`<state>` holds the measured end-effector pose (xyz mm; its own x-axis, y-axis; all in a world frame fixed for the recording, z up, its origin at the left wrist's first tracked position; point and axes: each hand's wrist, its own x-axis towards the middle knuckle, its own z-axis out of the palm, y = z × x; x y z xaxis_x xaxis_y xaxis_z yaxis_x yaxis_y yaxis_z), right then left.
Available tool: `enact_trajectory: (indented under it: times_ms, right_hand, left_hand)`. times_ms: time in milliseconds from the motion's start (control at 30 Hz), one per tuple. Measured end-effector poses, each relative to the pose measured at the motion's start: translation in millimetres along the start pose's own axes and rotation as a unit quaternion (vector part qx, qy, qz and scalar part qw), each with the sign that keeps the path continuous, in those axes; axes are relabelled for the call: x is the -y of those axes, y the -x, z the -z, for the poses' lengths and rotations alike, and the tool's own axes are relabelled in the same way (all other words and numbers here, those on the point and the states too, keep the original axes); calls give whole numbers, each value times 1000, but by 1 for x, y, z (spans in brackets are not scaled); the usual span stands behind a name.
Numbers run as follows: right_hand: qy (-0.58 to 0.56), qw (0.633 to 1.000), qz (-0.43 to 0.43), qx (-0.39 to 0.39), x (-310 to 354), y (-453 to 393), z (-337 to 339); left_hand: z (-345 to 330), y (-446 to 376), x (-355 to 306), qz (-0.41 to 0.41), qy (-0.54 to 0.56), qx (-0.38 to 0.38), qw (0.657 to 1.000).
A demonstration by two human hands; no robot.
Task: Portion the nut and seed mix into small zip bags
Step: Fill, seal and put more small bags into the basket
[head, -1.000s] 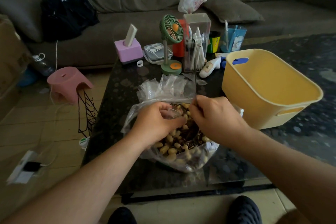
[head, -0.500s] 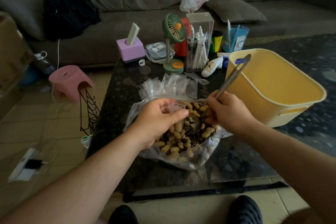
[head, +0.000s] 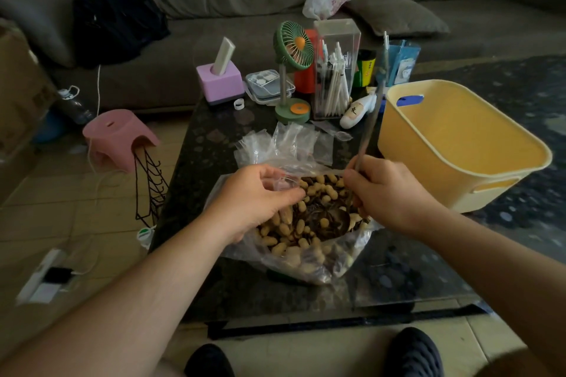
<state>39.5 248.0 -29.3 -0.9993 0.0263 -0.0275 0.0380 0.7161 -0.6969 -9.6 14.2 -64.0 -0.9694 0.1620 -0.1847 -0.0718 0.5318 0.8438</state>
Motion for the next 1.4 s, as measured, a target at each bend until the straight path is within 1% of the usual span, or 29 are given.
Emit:
enact_trajectory:
  times_ms: [100,233,367,467,600,767,867,1000,1100,1233,1300,1400]
  right_hand:
    - [19,999,43,-4,6,5,-6]
    - [10,996,86,-29,12,8,-12]
    - [26,993,112,9,16,11,-26]
    - [22,992,123,-11,14,13,-41]
    - [-44,997,65,-4,8,8,-50]
    - [-143,988,-54,-3,6,-4,-29]
    - [-153,985,-65,-37,7,-7,-9]
    - [-71,993,-27,-89,10,-2,21]
    - [-37,992,6,-124,15,2,36]
    - [-5,983,68,-169,26,6,45]
    - [22,975,116,-186,31,9,45]
    - [77,959,199,-188,36,10,38]
  left_hand:
    - [-3,0,0,10,6,1,1000]
    - [-4,-1,-1,9,30,-15,999]
    - [-2,-1,-1,-17,51,-24,998]
    - [-2,0,-1,-46,30,-43,998]
    - [1,-2,1,-70,30,-62,995]
    - [8,0,0,-97,24,-54,994]
    - [10,5,-2,-118,7,-50,992]
    - [7,15,-9,-159,-98,-58,981]
    - [-4,19,-9,-188,-138,-58,971]
    - [-18,18,-8,-190,-157,-53,968]
    - [-24,18,-9,-181,-147,-47,971]
    - [-29,18,-8,-176,-112,-51,977]
